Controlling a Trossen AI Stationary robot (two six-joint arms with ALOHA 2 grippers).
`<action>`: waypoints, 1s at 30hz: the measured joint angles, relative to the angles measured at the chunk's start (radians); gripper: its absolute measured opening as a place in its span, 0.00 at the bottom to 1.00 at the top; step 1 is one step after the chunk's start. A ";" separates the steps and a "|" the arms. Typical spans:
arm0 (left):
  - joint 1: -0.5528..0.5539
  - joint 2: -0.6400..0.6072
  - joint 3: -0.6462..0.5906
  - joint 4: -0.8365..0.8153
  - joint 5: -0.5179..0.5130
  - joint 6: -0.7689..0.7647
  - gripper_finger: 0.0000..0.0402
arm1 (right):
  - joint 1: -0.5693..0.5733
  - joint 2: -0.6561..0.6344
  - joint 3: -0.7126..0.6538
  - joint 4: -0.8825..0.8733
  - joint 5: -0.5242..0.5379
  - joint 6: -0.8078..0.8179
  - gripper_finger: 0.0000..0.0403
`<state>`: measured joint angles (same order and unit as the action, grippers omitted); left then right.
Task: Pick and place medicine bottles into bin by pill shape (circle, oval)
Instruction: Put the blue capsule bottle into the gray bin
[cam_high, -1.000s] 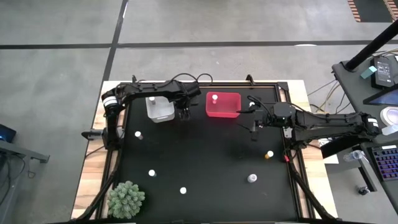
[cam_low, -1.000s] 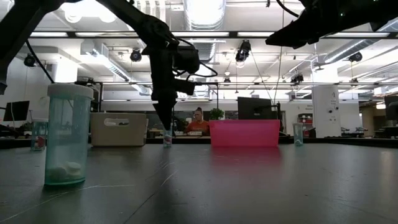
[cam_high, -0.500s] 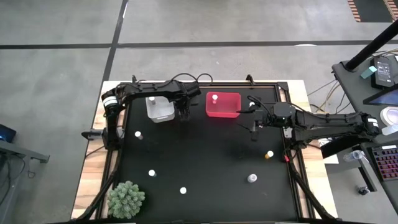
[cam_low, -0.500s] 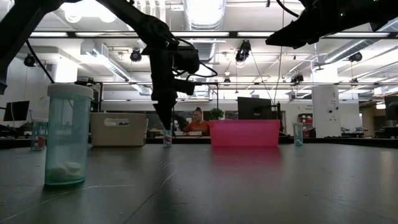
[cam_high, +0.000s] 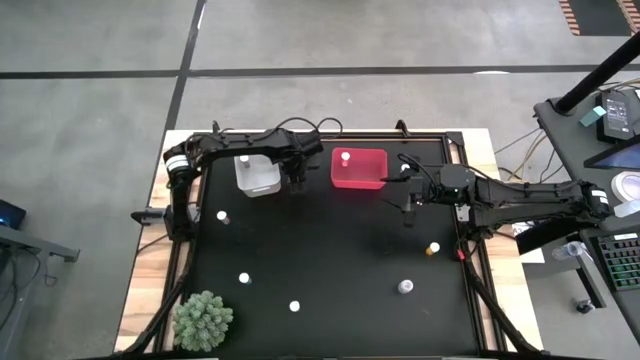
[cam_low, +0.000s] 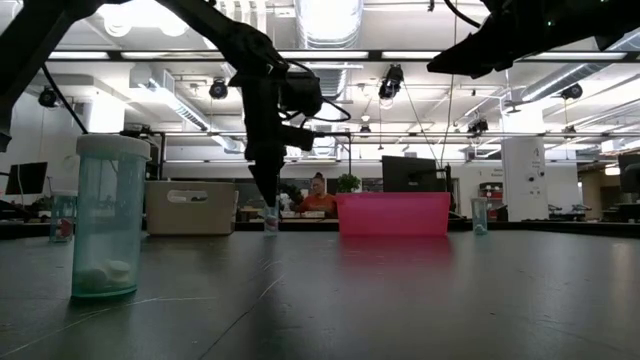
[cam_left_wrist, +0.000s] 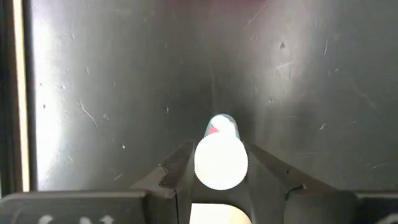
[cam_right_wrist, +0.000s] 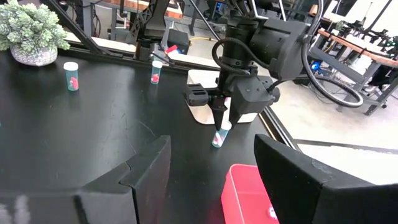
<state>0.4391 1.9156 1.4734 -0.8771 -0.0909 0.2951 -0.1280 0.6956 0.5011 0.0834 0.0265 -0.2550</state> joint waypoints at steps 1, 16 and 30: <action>-0.003 -0.002 0.008 -0.002 -0.002 0.000 0.25 | 0.000 0.000 0.000 0.000 0.000 0.000 0.56; -0.035 -0.147 0.142 -0.180 -0.030 -0.019 0.25 | 0.000 0.000 0.000 0.000 0.000 0.000 0.56; 0.105 -0.230 0.136 -0.274 -0.043 -0.015 0.25 | 0.000 0.000 0.000 0.000 0.000 0.004 0.56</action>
<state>0.5440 1.6855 1.6095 -1.1509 -0.1340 0.2797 -0.1278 0.6956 0.5011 0.0834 0.0265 -0.2512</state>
